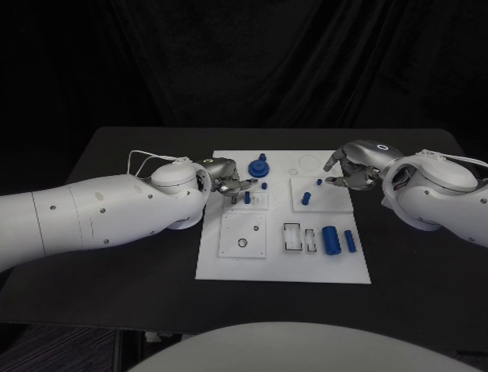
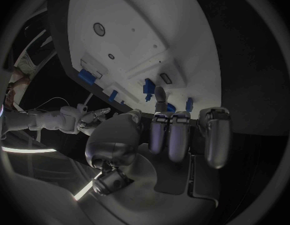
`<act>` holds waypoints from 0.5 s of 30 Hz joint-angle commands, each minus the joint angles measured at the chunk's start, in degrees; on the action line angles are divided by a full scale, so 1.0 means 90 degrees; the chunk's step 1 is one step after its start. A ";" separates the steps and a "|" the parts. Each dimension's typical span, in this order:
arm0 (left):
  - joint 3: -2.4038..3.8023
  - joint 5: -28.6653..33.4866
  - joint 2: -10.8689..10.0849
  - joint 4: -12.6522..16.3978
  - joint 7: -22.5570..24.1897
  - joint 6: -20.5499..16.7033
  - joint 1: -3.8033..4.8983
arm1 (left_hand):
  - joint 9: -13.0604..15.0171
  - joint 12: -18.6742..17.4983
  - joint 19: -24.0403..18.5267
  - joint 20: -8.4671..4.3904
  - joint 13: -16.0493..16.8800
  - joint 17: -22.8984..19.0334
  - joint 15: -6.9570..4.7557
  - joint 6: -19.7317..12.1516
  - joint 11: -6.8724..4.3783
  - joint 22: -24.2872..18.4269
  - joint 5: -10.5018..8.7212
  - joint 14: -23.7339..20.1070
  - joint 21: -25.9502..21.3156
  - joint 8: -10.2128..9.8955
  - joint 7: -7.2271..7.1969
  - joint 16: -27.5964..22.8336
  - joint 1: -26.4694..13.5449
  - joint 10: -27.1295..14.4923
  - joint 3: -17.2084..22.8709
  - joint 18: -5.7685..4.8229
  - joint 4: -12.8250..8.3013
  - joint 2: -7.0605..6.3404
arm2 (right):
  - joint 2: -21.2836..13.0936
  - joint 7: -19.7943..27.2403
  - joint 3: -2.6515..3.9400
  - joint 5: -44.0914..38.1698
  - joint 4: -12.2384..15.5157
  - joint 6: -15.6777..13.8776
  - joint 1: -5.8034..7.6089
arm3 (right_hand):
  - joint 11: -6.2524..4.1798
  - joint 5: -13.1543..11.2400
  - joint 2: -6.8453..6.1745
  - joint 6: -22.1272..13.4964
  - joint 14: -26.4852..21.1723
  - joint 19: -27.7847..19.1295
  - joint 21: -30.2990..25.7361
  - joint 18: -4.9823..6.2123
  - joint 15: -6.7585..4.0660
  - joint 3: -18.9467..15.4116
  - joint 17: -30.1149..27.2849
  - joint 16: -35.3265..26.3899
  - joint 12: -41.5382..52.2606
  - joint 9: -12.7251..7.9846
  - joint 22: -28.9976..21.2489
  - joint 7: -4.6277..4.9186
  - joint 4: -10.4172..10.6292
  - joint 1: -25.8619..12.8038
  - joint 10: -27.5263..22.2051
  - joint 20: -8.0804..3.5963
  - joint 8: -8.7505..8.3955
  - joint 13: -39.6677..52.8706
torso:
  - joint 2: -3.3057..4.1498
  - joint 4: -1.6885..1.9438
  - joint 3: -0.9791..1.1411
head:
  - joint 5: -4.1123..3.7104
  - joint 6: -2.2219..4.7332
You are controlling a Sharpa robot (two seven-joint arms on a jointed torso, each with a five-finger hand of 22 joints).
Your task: Assemble the parts on the task board
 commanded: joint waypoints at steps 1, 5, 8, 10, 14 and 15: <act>0.0004 0.0046 -0.0038 0.0022 0.0379 -0.0502 -0.0007 | -0.0003 -0.0004 0.0224 0.0053 0.1663 0.1677 0.0048 0.0004 0.0056 0.1416 -0.0225 0.0684 -0.0022 -0.0035 0.0043 0.0017 -0.0046 0.0674 -0.0181 0.0039 0.0000 0.0108 | -0.0017 -0.0115 0.0003 -0.0020 0.0019 -0.0001 -0.0018 | 0.0018 0.0029 0.0002 0.0046 0.0197 -0.0053 -0.0043 0.0107 0.0057 0.0031 -0.0009 -0.0020 -0.0033 -0.0009 0.0548 0.0011 0.0009 0.0026 -0.0030 0.0003 0.0034 0.0589 | -0.0002 -0.0001 0.0004 | 0.0005 0.0000; 0.0004 0.0046 -0.0087 0.0030 0.0424 -0.0549 -0.0007 | -0.0003 -0.0004 0.0219 0.0054 0.1663 0.1677 0.0049 0.0002 0.0057 0.1413 -0.0237 0.0684 -0.0031 -0.0037 0.0044 0.0017 -0.0047 0.0674 -0.0195 0.0041 -0.0001 0.0119 | -0.0036 -0.0122 0.0003 -0.0015 0.0026 -0.0006 -0.0018 | 0.0018 0.0029 0.0002 0.0046 0.0197 -0.0053 -0.0043 0.0107 0.0057 0.0031 -0.0009 -0.0020 -0.0033 -0.0009 0.0548 0.0011 0.0009 0.0026 -0.0030 0.0003 0.0034 0.0589 | 0.0003 -0.0002 0.0005 | 0.0002 0.0000; 0.0004 0.0046 -0.0130 0.0050 0.0440 -0.0530 -0.0007 | -0.0001 -0.0004 0.0224 0.0060 0.1663 0.1677 0.0052 -0.0015 0.0060 0.1421 -0.0082 0.0684 -0.0031 -0.0050 0.0047 0.0017 0.0155 0.0674 -0.0298 0.0039 -0.0019 0.0156 | -0.0056 -0.0126 0.0003 -0.0005 0.0035 -0.0012 -0.0018 | 0.0018 0.0029 0.0002 0.0046 0.0197 -0.0053 -0.0043 0.0107 0.0057 0.0031 -0.0009 -0.0020 -0.0033 -0.0009 0.0548 0.0011 0.0009 0.0026 -0.0030 0.0003 0.0034 0.0589 | 0.0005 0.0004 0.0000 | -0.0002 0.0000; 0.0004 0.0046 -0.0156 0.0069 0.0448 -0.0465 -0.0007 | 0.0009 -0.0004 0.0232 0.0057 0.1663 0.1677 0.0048 -0.0010 0.0053 0.1430 0.0181 0.0684 -0.0028 -0.0048 0.0040 0.0017 0.0469 0.0674 -0.0376 0.0038 -0.0020 0.0115 | -0.0069 -0.0128 0.0003 -0.0001 0.0042 -0.0018 -0.0018 | 0.0018 0.0029 0.0002 0.0046 0.0197 -0.0053 -0.0043 0.0107 0.0057 0.0031 -0.0009 -0.0020 -0.0033 -0.0009 0.0548 0.0011 0.0009 0.0026 -0.0030 0.0003 0.0034 0.0589 | 0.0003 0.0003 0.0001 | -0.0002 0.0000; 0.0005 0.0235 -0.0189 0.0114 0.0447 -0.0248 -0.0005 | 0.0008 -0.0004 0.0242 0.0053 0.1663 0.1677 0.0045 -0.0047 0.0048 0.1440 0.0409 0.0684 -0.0025 -0.0073 0.0039 0.0017 0.0921 0.0674 -0.0460 0.0035 -0.0042 0.0015 | -0.0091 -0.0130 0.0004 0.0010 0.0056 -0.0036 -0.0018 | 0.0018 0.0029 0.0002 0.0046 0.0197 -0.0053 -0.0043 0.0107 0.0057 0.0031 -0.0009 -0.0020 -0.0033 -0.0009 0.0548 0.0011 0.0009 0.0026 -0.0030 0.0003 0.0034 0.0589 | 0.0002 0.0000 0.0004 | 0.0002 0.0000; 0.0005 0.0447 -0.0193 0.0120 0.0449 -0.0151 -0.0004 | 0.0003 -0.0004 0.0246 0.0053 0.1663 0.1677 0.0044 -0.0061 0.0050 0.1443 0.0439 0.0684 -0.0022 -0.0085 0.0037 0.0017 0.1058 0.0674 -0.0482 0.0034 -0.0039 -0.0027 | -0.0097 -0.0131 0.0004 0.0013 0.0060 -0.0044 -0.0018 | 0.0018 0.0029 0.0002 0.0046 0.0197 -0.0053 -0.0043 0.0107 0.0057 0.0031 -0.0009 -0.0020 -0.0033 -0.0009 0.0548 0.0011 0.0009 0.0026 -0.0030 0.0003 0.0034 0.0589 | 0.0003 0.0000 0.0004 | 0.0001 0.0000</act>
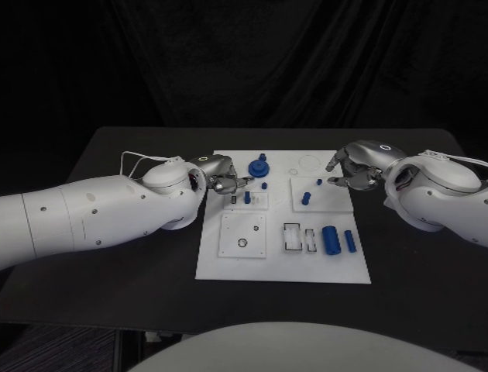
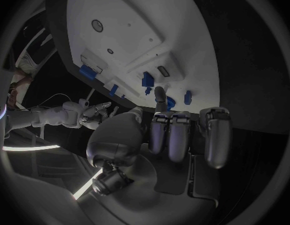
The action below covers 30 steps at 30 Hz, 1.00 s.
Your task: Assemble the parts on the task board
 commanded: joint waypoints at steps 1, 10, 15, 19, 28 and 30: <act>0.0005 0.0627 -0.0002 0.0039 0.0164 0.0279 -0.0002 | -0.0009 -0.0004 0.0257 0.0052 0.1662 0.1677 0.0024 -0.0057 0.0030 0.1450 0.0080 0.0661 -0.0009 -0.0048 0.0017 0.0017 0.0334 0.0652 -0.0061 0.0030 0.0003 -0.0084 | -0.0024 -0.0114 0.0004 0.0007 0.0028 -0.0046 -0.0017 | 0.0017 0.0033 0.0009 0.0047 0.0198 -0.0051 -0.0042 0.0107 0.0057 0.0037 -0.0008 -0.0019 -0.0035 -0.0014 0.0550 0.0010 0.0014 0.0019 -0.0032 0.0003 0.0033 0.0582 | -0.0001 -0.0002 0.0003 | 0.0005 0.0000; 0.0007 0.2835 0.0234 -0.0469 0.0093 0.1820 0.0373 | -0.0248 -0.0004 0.0315 0.0106 0.1662 0.1677 0.0093 -0.0457 0.0119 0.1483 0.0388 0.0661 0.0070 -0.0352 0.0132 0.0017 0.1355 0.0652 -0.0050 0.0007 -0.0060 -0.0148 | -0.0057 -0.0146 0.0004 0.0021 0.0063 -0.0109 -0.0014 | 0.0016 0.0053 0.0027 0.0050 0.0198 -0.0050 -0.0044 0.0107 0.0056 0.0049 -0.0014 -0.0024 -0.0039 -0.0019 0.0550 0.0009 0.0026 0.0007 -0.0035 0.0003 0.0032 0.0576 | -0.0006 0.0000 0.0003 | 0.0020 0.0000; 0.0007 0.3515 0.0440 -0.0938 -0.0067 0.2630 0.0668 | -0.0563 -0.0004 0.0333 0.0180 0.1662 0.1677 0.0174 -0.0733 0.0213 0.1494 0.0498 0.0661 0.0102 -0.0593 0.0241 0.0017 0.1895 0.0652 0.0000 -0.0001 -0.0047 -0.0149 | -0.0056 -0.0181 0.0004 0.0023 0.0079 -0.0126 -0.0010 | 0.0016 0.0063 0.0032 0.0051 0.0199 -0.0049 -0.0045 0.0106 0.0056 0.0054 -0.0012 -0.0023 -0.0041 -0.0022 0.0551 0.0009 0.0030 0.0003 -0.0039 0.0003 0.0032 0.0571 | -0.0023 -0.0004 0.0016 | -0.0004 0.0000; 0.0006 0.3929 0.0617 -0.1393 0.0247 0.3202 0.0822 | -0.0732 -0.0004 0.0360 0.0216 0.1662 0.1677 0.0201 -0.0757 0.0242 0.1512 0.0077 0.0661 0.0154 -0.0627 0.0266 0.0017 0.2266 0.0652 0.0109 -0.0015 -0.0069 -0.0044 | -0.0055 -0.0209 0.0005 0.0023 0.0089 -0.0141 -0.0008 | 0.0016 0.0065 0.0033 0.0052 0.0199 -0.0051 -0.0051 0.0108 0.0056 0.0055 -0.0015 -0.0025 -0.0040 -0.0022 0.0548 0.0008 0.0031 0.0001 -0.0037 0.0003 0.0032 0.0572 | -0.0044 -0.0033 0.0042 | 0.0000 0.0000; 0.0006 0.3557 0.0741 -0.1730 0.1366 0.3153 0.0911 | -0.0942 -0.0004 0.0578 0.0263 0.1662 0.1677 0.0263 -0.0479 0.0251 0.1631 -0.1191 0.0661 0.0494 -0.0486 0.0266 0.0017 0.2158 0.0652 0.0072 -0.0105 0.0033 -0.0061 | -0.0051 -0.0210 0.0005 0.0024 0.0118 -0.0165 0.0000 | 0.0013 0.0074 0.0039 0.0061 0.0199 -0.0048 -0.0048 0.0107 0.0055 0.0064 -0.0019 -0.0028 -0.0046 -0.0024 0.0550 0.0005 0.0030 0.0005 -0.0045 0.0003 0.0037 0.0563 | -0.0047 -0.0085 0.0079 | 0.0056 0.0000; 0.0006 0.3455 0.0770 -0.1740 0.1242 0.3170 0.0915 | -0.1002 -0.0004 0.0571 0.0267 0.1662 0.1677 0.0251 -0.0418 0.0261 0.1628 -0.1053 0.0661 0.0487 -0.0475 0.0263 0.0017 0.1844 0.0652 -0.0100 -0.0102 0.0026 -0.0001 | -0.0046 -0.0206 0.0005 0.0024 0.0116 -0.0163 0.0000 | 0.0013 0.0074 0.0039 0.0061 0.0199 -0.0048 -0.0048 0.0107 0.0055 0.0064 -0.0019 -0.0028 -0.0046 -0.0024 0.0550 0.0005 0.0030 0.0005 -0.0045 0.0003 0.0037 0.0563 | -0.0055 -0.0097 0.0093 | 0.0111 0.0000</act>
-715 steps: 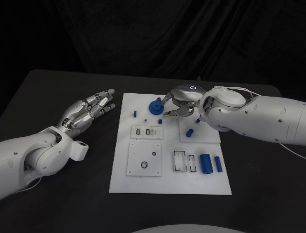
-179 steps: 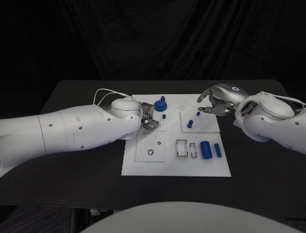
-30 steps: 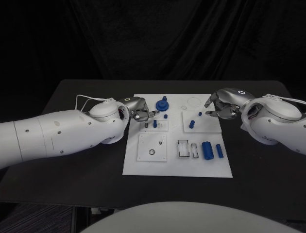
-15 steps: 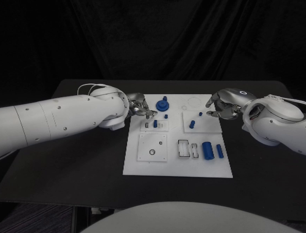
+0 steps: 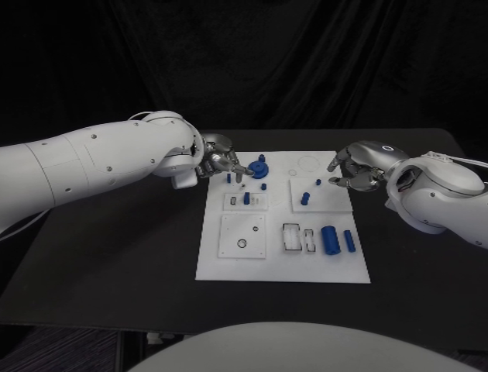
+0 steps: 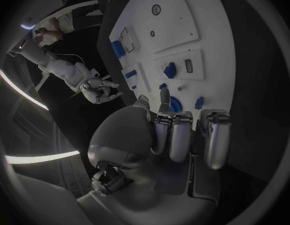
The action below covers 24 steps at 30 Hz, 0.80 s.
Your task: Assemble the parts on the task board
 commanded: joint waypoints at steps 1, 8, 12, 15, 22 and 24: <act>0.0007 -0.0108 0.0055 -0.0007 0.0325 0.0269 0.0025 | -0.0060 0.0019 0.0557 0.0038 0.1652 0.1673 0.0022 0.0040 0.0019 0.1622 0.0017 0.0684 -0.0001 0.0028 -0.0007 0.0017 -0.0328 0.0686 -0.0166 -0.0097 0.0001 -0.0001 | 0.0000 -0.0114 0.0004 -0.0010 0.0012 -0.0106 -0.0001 | 0.0012 0.0024 0.0043 0.0066 0.0200 -0.0049 -0.0024 0.0108 0.0054 0.0034 -0.0007 -0.0029 -0.0021 -0.0011 0.0544 0.0003 -0.0008 0.0009 -0.0043 0.0003 0.0039 0.0566 | -0.0014 -0.0037 0.0037 | 0.0088 0.0000; 0.0007 -0.0217 0.0134 -0.0016 -0.0439 0.0198 0.0025 | -0.0149 0.0019 0.0557 0.0025 0.1652 0.1673 -0.0003 0.0163 -0.0008 0.1621 0.0078 0.0684 0.0000 0.0052 -0.0043 0.0017 -0.0405 0.0686 -0.0301 -0.0096 -0.0051 -0.0040 | 0.0025 -0.0087 0.0004 -0.0010 0.0015 -0.0101 -0.0002 | 0.0011 0.0027 0.0046 0.0068 0.0200 -0.0048 -0.0024 0.0108 0.0053 0.0038 -0.0009 -0.0030 -0.0020 -0.0013 0.0545 0.0002 -0.0009 0.0012 -0.0042 0.0002 0.0040 0.0567 | -0.0023 -0.0092 0.0091 | 0.0172 0.0000; 0.0007 -0.0508 0.0177 0.0062 -0.0778 0.0152 0.0022 | -0.0203 0.0019 0.0590 -0.0031 0.1652 0.1673 -0.0069 0.0370 -0.0081 0.1637 0.0280 0.0684 0.0043 0.0126 -0.0123 0.0017 -0.0209 0.0686 -0.0299 -0.0108 -0.0188 -0.0134 | 0.0019 -0.0085 0.0004 -0.0010 0.0017 -0.0089 -0.0002 | 0.0011 0.0027 0.0046 0.0068 0.0200 -0.0048 -0.0024 0.0108 0.0053 0.0038 -0.0009 -0.0030 -0.0020 -0.0013 0.0545 0.0002 -0.0009 0.0012 -0.0042 0.0002 0.0040 0.0567 | -0.0013 -0.0112 0.0096 | 0.0213 0.0000; 0.0007 -0.0851 0.0224 0.0125 -0.1028 0.0093 0.0017 | -0.0205 0.0019 0.0597 -0.0046 0.1652 0.1673 -0.0086 0.0416 -0.0099 0.1640 0.0295 0.0684 0.0050 0.0147 -0.0137 0.0017 -0.0199 0.0686 -0.0307 -0.0110 -0.0198 -0.0158 | 0.0020 -0.0080 0.0004 -0.0010 0.0017 -0.0088 -0.0002 | 0.0011 0.0027 0.0046 0.0068 0.0200 -0.0048 -0.0024 0.0108 0.0053 0.0038 -0.0009 -0.0030 -0.0020 -0.0013 0.0545 0.0002 -0.0009 0.0012 -0.0042 0.0002 0.0040 0.0567 | -0.0013 -0.0103 0.0095 | 0.0212 0.0000; 0.0007 -0.1513 0.0344 0.0204 -0.1557 0.0008 -0.0003 | -0.0117 0.0019 0.0628 -0.0111 0.1652 0.1673 -0.0153 0.0538 -0.0161 0.1655 0.0393 0.0684 0.0091 0.0261 -0.0198 0.0017 -0.0175 0.0686 -0.0301 -0.0122 -0.0241 -0.0210 | 0.0027 -0.0072 0.0004 -0.0010 0.0022 -0.0088 -0.0002 | 0.0011 0.0027 0.0046 0.0068 0.0200 -0.0048 -0.0024 0.0108 0.0053 0.0038 -0.0009 -0.0030 -0.0020 -0.0013 0.0545 0.0002 -0.0009 0.0012 -0.0042 0.0002 0.0040 0.0567 | -0.0025 -0.0117 0.0094 | 0.0198 0.0000; 0.0007 -0.1641 0.0383 0.0211 -0.1704 0.0027 -0.0012 | -0.0078 0.0019 0.0626 -0.0130 0.1652 0.1673 -0.0169 0.0540 -0.0176 0.1654 0.0361 0.0684 0.0087 0.0287 -0.0208 0.0017 -0.0241 0.0686 -0.0329 -0.0121 -0.0198 -0.0222 | 0.0029 -0.0070 0.0004 -0.0010 0.0018 -0.0090 -0.0002 | 0.0010 0.0029 0.0045 0.0073 0.0201 -0.0049 -0.0031 0.0110 0.0051 0.0041 -0.0009 -0.0030 -0.0022 -0.0015 0.0542 0.0002 -0.0007 0.0008 -0.0044 0.0001 0.0041 0.0564 | -0.0024 -0.0109 0.0096 | 0.0183 0.0000</act>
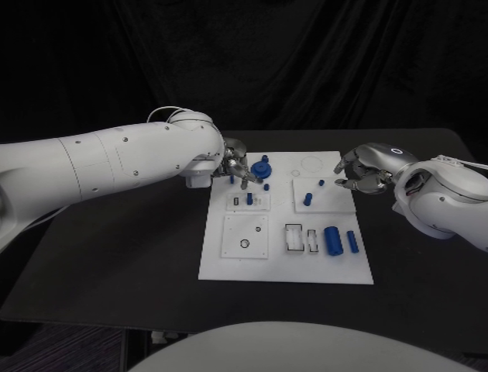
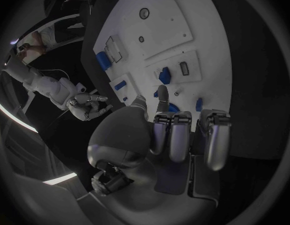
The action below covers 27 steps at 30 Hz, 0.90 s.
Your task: Assemble the parts on the task board
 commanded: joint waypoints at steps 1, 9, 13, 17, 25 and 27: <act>0.0006 -0.0627 0.0065 0.0027 -0.0598 -0.0051 -0.0018 | 0.0033 0.0023 0.0627 -0.0063 0.1673 0.1675 -0.0056 0.0033 -0.0058 0.1653 -0.0021 0.0661 0.0026 0.0031 -0.0002 0.0017 -0.0071 0.0665 -0.0053 -0.0120 0.0034 -0.0020 | 0.0003 -0.0065 0.0004 -0.0016 0.0010 -0.0076 -0.0002 | 0.0010 0.0029 0.0045 0.0033 0.0202 -0.0049 -0.0032 0.0110 0.0051 0.0042 -0.0009 -0.0030 -0.0024 -0.0010 0.0544 -0.0004 -0.0006 0.0008 -0.0044 0.0001 0.0041 0.0565 | -0.0009 0.0013 -0.0001 | -0.0029 0.0000; 0.0006 -0.0777 0.0214 -0.0029 -0.0901 0.0077 -0.0118 | 0.0060 0.0023 0.0604 -0.0075 0.1673 0.1675 -0.0064 0.0000 -0.0062 0.1640 -0.0003 0.0661 -0.0006 0.0034 -0.0003 0.0017 -0.0140 0.0665 -0.0067 -0.0110 0.0076 -0.0009 | 0.0023 -0.0060 0.0004 -0.0016 -0.0004 -0.0069 -0.0003 | 0.0010 0.0029 0.0045 0.0033 0.0202 -0.0049 -0.0032 0.0110 0.0051 0.0042 -0.0009 -0.0030 -0.0024 -0.0010 0.0544 -0.0004 -0.0006 0.0008 -0.0044 0.0001 0.0041 0.0565 | 0.0014 -0.0009 0.0007 | -0.0016 0.0000; 0.0006 -0.0794 0.0282 -0.0071 -0.0922 0.0146 -0.0186 | 0.0067 0.0023 0.0599 -0.0077 0.1673 0.1675 -0.0065 -0.0013 -0.0062 0.1638 0.0012 0.0661 -0.0013 0.0033 -0.0002 0.0017 -0.0163 0.0665 -0.0070 -0.0108 0.0091 -0.0002 | 0.0036 -0.0057 0.0004 -0.0016 -0.0013 -0.0064 -0.0003 | 0.0010 0.0029 0.0045 0.0033 0.0202 -0.0049 -0.0032 0.0110 0.0051 0.0042 -0.0009 -0.0030 -0.0024 -0.0010 0.0544 -0.0004 -0.0006 0.0008 -0.0044 0.0001 0.0041 0.0565 | 0.0018 -0.0017 0.0007 | 0.0001 0.0000; 0.0006 -0.0800 0.0331 -0.0093 -0.0911 0.0174 -0.0244 | 0.0074 0.0023 0.0592 -0.0079 0.1673 0.1675 -0.0063 -0.0041 -0.0057 0.1633 0.0013 0.0661 -0.0024 0.0025 0.0004 0.0017 -0.0206 0.0665 -0.0078 -0.0105 0.0120 0.0009 | 0.0042 -0.0052 0.0004 -0.0016 -0.0018 -0.0053 -0.0004 | 0.0009 0.0032 0.0043 0.0038 0.0202 -0.0048 -0.0035 0.0110 0.0050 0.0044 -0.0013 -0.0033 -0.0027 -0.0012 0.0543 -0.0005 -0.0005 0.0005 -0.0048 0.0000 0.0043 0.0559 | 0.0018 -0.0012 0.0005 | -0.0009 0.0000; 0.0006 -0.0803 0.0381 -0.0132 -0.0881 0.0200 -0.0302 | 0.0078 0.0023 0.0590 -0.0079 0.1673 0.1675 -0.0061 -0.0056 -0.0054 0.1632 0.0013 0.0661 -0.0027 0.0020 0.0008 0.0017 -0.0251 0.0665 -0.0083 -0.0104 0.0149 0.0028 | 0.0048 -0.0059 0.0004 -0.0016 -0.0027 -0.0038 -0.0004 | 0.0008 0.0037 0.0043 0.0042 0.0202 -0.0048 -0.0038 0.0111 0.0050 0.0046 -0.0016 -0.0035 -0.0050 -0.0013 0.0541 -0.0006 -0.0004 0.0004 -0.0079 0.0000 0.0045 0.0521 | 0.0009 -0.0002 0.0001 | -0.0010 0.0000; 0.0006 -0.0803 0.0388 -0.0139 -0.0870 0.0200 -0.0312 | 0.0078 0.0023 0.0590 -0.0079 0.1673 0.1675 -0.0061 -0.0058 -0.0054 0.1632 0.0018 0.0661 -0.0028 0.0019 0.0008 0.0017 -0.0258 0.0665 -0.0082 -0.0104 0.0154 0.0035 | 0.0051 -0.0061 0.0004 -0.0016 -0.0029 -0.0036 -0.0004 | 0.0008 0.0038 0.0043 0.0043 0.0203 -0.0047 -0.0036 0.0110 0.0050 0.0047 -0.0014 -0.0033 -0.0059 -0.0013 0.0543 -0.0006 -0.0003 0.0004 -0.0091 0.0000 0.0045 0.0505 | 0.0007 0.0001 0.0002 | -0.0012 0.0000</act>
